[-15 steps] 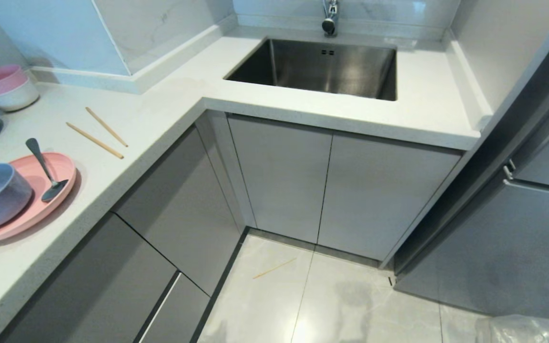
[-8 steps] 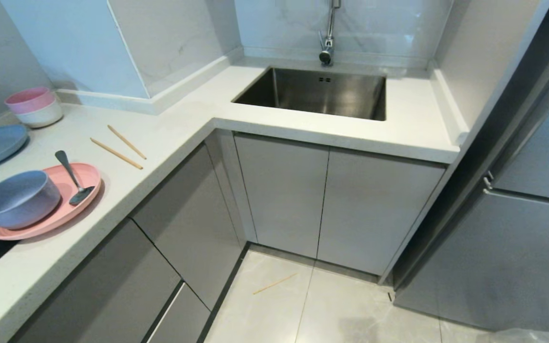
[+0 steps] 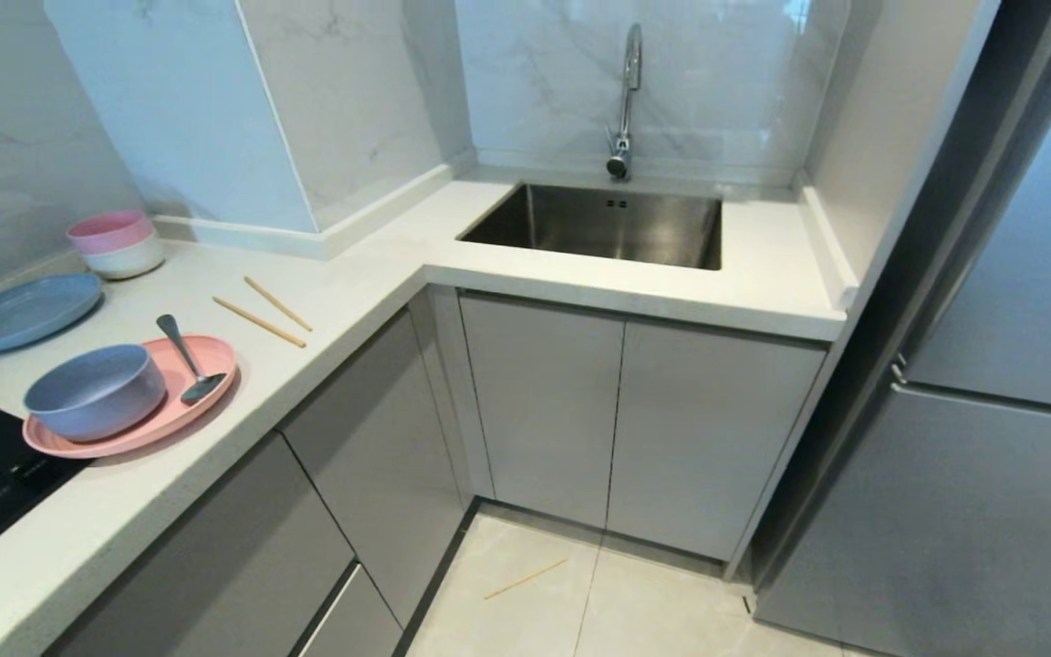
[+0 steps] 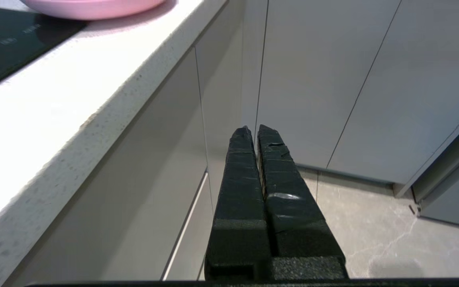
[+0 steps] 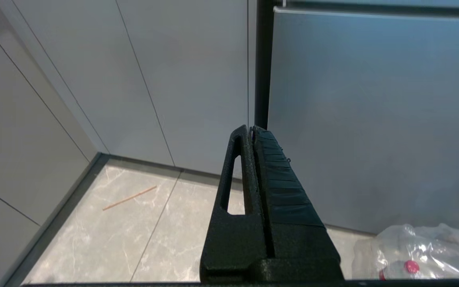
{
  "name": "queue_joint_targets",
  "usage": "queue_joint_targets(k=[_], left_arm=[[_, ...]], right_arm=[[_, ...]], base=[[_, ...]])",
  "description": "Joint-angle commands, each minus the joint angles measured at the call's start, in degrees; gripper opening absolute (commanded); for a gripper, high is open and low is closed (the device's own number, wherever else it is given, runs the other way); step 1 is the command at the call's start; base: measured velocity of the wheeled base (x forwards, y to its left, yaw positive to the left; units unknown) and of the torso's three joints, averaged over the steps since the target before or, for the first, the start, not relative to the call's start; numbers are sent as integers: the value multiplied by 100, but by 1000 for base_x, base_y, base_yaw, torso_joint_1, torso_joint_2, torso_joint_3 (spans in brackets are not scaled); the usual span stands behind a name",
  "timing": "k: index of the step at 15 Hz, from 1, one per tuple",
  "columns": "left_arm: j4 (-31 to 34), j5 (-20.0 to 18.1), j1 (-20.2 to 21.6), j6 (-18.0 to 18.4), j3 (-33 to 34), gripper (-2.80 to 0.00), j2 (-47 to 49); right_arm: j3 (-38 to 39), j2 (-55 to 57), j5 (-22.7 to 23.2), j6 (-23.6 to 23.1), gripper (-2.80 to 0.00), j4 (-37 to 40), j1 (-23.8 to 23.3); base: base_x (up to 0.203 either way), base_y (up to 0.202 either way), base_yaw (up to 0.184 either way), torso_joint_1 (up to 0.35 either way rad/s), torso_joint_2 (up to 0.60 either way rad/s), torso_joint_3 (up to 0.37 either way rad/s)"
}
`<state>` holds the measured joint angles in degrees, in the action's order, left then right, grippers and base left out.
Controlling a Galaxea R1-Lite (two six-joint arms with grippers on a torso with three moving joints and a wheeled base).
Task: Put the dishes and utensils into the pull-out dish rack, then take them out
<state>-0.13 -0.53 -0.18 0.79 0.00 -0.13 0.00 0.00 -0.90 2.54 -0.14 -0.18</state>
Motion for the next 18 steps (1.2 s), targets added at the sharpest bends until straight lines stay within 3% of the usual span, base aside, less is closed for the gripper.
queue_joint_targets(k=[1,12,18], left_arm=[[5,0,1,0,0,-280,-4],[5,0,1,-27,0,-280,5],[13,0,1,-27,0,-280,5]], right_arm=[[0,7,-4,1,-280,-4,1],[0,9,2,1,-280,-4,1],[0,0,2,1,-280,-4,1]], base=[[0,0,0,2,2,204],[0,0,0,3,1,200],[0,0,0,1,0,42]])
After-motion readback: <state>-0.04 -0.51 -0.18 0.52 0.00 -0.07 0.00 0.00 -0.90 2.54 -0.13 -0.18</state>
